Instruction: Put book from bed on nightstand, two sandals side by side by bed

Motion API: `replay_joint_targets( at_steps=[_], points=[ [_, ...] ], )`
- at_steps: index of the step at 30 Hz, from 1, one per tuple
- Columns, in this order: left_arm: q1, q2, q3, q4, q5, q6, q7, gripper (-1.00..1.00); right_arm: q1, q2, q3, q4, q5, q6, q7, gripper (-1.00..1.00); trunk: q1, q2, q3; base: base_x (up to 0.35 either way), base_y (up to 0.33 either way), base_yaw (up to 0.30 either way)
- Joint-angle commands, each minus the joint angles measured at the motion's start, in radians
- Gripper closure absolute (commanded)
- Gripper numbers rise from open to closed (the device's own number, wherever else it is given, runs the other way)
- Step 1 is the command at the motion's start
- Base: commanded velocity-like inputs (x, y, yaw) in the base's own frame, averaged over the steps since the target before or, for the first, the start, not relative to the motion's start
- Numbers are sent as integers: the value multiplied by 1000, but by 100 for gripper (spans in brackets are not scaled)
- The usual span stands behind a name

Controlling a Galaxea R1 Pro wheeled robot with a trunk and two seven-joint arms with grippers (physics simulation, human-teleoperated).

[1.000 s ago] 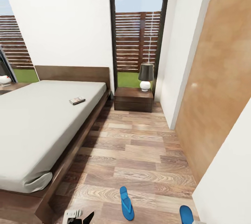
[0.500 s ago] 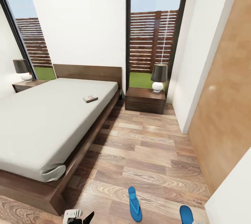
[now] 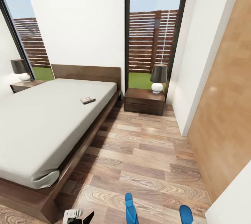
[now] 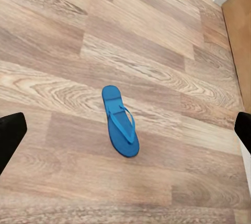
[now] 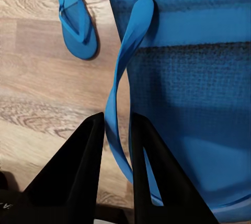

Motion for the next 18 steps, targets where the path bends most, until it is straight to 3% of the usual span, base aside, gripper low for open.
replay_joint_targets(
  at_steps=[1, 12, 14, 18],
  points=[
    [0, 0, 1, 1, 5, -1, -5, -100, -1, 0, 7, 1, -12, 2, 9, 100, 0, 0, -1, 10, -6, 0],
    [0, -1, -2, 0, 3, -2, -1, -100, -1, 0, 7, 1, -12, 2, 8, 100, 0, 0, -1, 1, 0, 0],
    [-1, -7, -3, -10, 2, 0, -1, -100, -1, 0, 7, 1, -12, 2, 8, 100, 0, 0, -1, 0, 0, 0],
    [-8, -44, -4, -97, -1, 36, 40, -100, -1, 0, 7, 1, -12, 2, 8, 100, 0, 0, -1, 4, 0, 0]
  ],
)
